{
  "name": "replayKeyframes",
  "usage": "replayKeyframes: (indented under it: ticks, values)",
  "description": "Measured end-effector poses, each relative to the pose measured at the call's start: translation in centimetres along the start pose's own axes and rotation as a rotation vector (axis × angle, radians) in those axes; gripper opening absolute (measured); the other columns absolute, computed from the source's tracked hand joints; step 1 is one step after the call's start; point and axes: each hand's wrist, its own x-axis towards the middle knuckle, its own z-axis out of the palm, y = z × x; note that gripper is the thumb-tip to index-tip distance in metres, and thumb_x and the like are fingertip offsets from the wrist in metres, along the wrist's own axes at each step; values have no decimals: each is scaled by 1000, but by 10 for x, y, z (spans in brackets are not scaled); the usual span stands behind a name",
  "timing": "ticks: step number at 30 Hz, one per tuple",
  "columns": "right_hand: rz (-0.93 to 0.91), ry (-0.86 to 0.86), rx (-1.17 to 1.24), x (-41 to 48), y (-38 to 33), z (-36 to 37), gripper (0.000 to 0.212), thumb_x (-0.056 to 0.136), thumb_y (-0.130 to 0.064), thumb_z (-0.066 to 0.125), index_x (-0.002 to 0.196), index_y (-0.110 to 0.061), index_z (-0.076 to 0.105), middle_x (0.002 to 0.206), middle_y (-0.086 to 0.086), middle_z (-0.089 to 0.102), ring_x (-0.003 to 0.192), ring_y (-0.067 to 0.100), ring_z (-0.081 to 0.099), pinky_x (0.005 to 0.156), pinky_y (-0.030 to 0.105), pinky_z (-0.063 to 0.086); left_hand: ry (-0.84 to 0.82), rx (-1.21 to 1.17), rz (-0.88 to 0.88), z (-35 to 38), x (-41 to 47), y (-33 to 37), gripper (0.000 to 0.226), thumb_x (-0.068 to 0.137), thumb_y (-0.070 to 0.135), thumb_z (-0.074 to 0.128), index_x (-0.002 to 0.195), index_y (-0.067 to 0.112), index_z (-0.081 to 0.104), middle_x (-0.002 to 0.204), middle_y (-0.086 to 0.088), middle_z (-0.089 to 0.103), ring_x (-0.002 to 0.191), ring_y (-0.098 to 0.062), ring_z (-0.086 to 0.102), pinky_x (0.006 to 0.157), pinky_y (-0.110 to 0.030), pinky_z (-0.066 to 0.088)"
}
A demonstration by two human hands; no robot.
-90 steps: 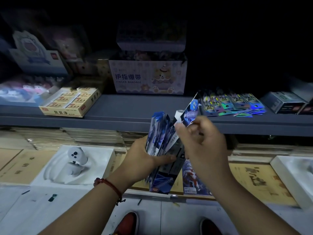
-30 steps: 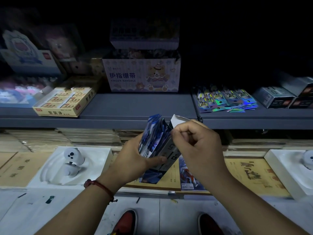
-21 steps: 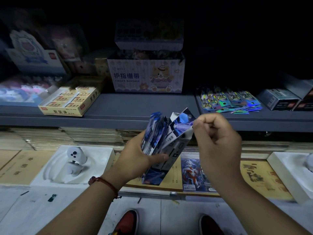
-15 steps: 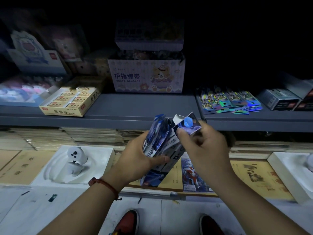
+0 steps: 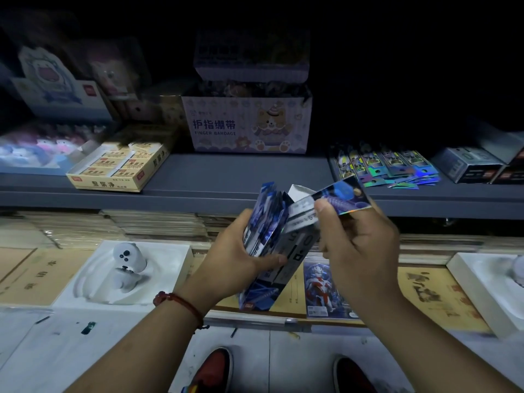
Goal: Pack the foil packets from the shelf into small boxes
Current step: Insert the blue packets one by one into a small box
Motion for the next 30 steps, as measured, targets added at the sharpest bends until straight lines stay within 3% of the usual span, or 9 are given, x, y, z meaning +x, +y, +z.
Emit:
replayKeyframes:
  ticks: [3, 7, 12, 16, 19, 20, 23, 25, 30]
  values:
    - [101, 90, 98, 5, 1, -7, 39, 105, -21, 56, 66, -17, 61, 51, 9, 54, 40, 15, 51, 43, 29, 43, -2, 41, -6, -3, 0, -3, 61, 75, 25, 91, 123, 35, 54, 110, 18, 72, 96, 2, 70, 78, -21, 60]
    - [167, 225, 153, 16, 4, -20, 53, 107, -25, 51, 54, -18, 51, 46, 10, 54, 37, 23, 48, 45, 28, 42, 9, 60, -46, -8, -1, -6, 47, 75, 28, 90, 113, 34, 63, 102, 18, 75, 90, 2, 71, 71, -16, 58]
    - [201, 341, 180, 25, 7, -32, 43, 103, -21, 56, 62, -13, 45, 43, 3, 52, 36, 22, 45, 43, 29, 40, 21, 38, -74, -12, -3, -8, 33, 77, 22, 88, 102, 30, 67, 88, 24, 75, 83, 5, 71, 62, -8, 52]
    - [225, 243, 117, 21, 17, -31, 41, 101, -20, 59, 66, -2, 47, 44, 11, 50, 36, 25, 44, 42, 27, 35, 24, 68, -70, -10, -3, -8, 35, 77, 26, 88, 103, 31, 66, 93, 18, 75, 89, 0, 72, 65, -12, 56]
    - [193, 140, 1, 17, 23, -25, 47, 97, -29, 60, 69, 7, 50, 51, 29, 50, 42, 41, 46, 42, 40, 37, 13, 103, -62, -7, -3, -8, 41, 76, 31, 88, 111, 29, 66, 103, 14, 75, 93, -6, 73, 73, -19, 61]
    - [178, 97, -48, 16, 23, -23, 44, 97, -28, 63, 70, 6, 53, 51, 26, 52, 46, 43, 47, 45, 40, 37, 11, 111, -60, -5, -3, -7, 41, 76, 32, 88, 111, 30, 66, 103, 14, 75, 93, -5, 73, 73, -20, 61]
    - [169, -106, -196, 14, 28, -18, 22, 93, -22, 69, 78, -8, 61, 57, 7, 56, 48, 19, 46, 49, 30, 33, 15, 112, -47, -3, -4, -5, 37, 76, 31, 88, 104, 36, 64, 98, 16, 75, 89, 0, 71, 67, -14, 57]
    - [174, -222, -237, 13, 28, -16, 13, 91, -21, 73, 92, -19, 60, 64, 0, 54, 55, 13, 47, 55, 24, 36, 13, 116, -40, -1, -4, -4, 37, 76, 31, 88, 102, 36, 64, 97, 17, 74, 90, 2, 70, 65, -13, 56]
    - [182, -205, -140, 12, 24, -14, 24, 91, -20, 75, 105, -24, 55, 69, -3, 53, 56, 11, 47, 58, 26, 41, 17, 115, -41, -1, -4, -3, 39, 75, 32, 88, 105, 34, 64, 96, 17, 74, 89, 4, 70, 64, -10, 55]
